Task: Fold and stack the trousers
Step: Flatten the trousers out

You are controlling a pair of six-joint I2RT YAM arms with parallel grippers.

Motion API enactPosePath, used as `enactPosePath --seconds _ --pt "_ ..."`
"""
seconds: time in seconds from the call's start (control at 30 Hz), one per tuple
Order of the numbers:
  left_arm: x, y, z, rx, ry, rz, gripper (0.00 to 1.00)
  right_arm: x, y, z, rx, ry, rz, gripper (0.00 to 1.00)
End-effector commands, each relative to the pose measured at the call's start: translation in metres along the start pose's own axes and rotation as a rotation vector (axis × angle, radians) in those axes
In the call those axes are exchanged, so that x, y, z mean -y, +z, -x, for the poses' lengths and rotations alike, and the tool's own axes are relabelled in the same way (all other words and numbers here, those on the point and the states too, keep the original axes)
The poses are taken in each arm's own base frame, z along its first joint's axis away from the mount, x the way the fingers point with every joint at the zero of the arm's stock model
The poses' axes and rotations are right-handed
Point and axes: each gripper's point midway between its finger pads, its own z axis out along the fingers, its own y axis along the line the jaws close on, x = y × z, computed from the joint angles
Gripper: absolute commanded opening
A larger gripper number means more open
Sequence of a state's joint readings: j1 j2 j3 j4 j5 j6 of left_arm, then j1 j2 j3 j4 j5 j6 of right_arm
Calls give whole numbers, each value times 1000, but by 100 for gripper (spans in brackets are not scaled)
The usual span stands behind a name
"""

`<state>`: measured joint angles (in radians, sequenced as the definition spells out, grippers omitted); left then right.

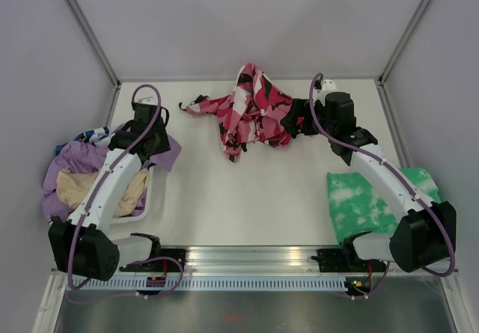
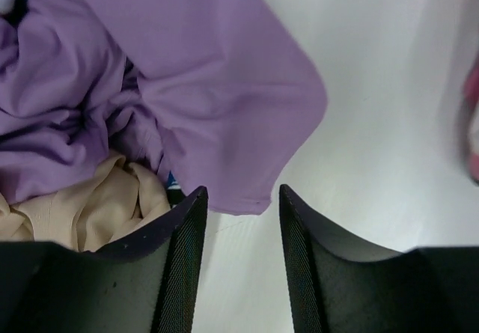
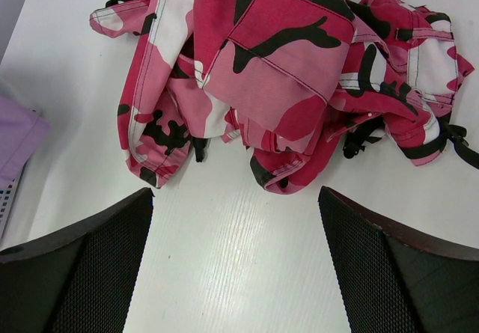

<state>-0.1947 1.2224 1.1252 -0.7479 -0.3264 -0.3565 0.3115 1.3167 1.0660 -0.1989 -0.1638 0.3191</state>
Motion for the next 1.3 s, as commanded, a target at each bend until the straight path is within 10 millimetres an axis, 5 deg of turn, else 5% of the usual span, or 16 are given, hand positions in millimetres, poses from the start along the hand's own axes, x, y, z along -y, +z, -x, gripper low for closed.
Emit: enactPosePath --seconds 0.0,0.23,0.5,0.73,0.83,1.03,1.27 --pt "-24 8 -36 -126 82 71 49 0 1 -1 1 -4 1 98" --pt "-60 24 -53 -166 28 156 47 1 5 -6 -18 -7 2 98" --pt "-49 46 -84 -270 25 98 37 -1 10 -10 -35 16 19 98" --pt "-47 49 -90 -295 10 87 35 4 9 -11 -48 -7 -4 98" --pt "-59 51 -94 -327 -8 146 3 3 11 -13 -51 -2 1 98" --pt "-84 26 -95 -316 -90 295 2 3 16 -18 -64 3 6 98" --pt "-68 -7 -63 -174 -98 135 2 2 24 -24 -99 9 26 98"
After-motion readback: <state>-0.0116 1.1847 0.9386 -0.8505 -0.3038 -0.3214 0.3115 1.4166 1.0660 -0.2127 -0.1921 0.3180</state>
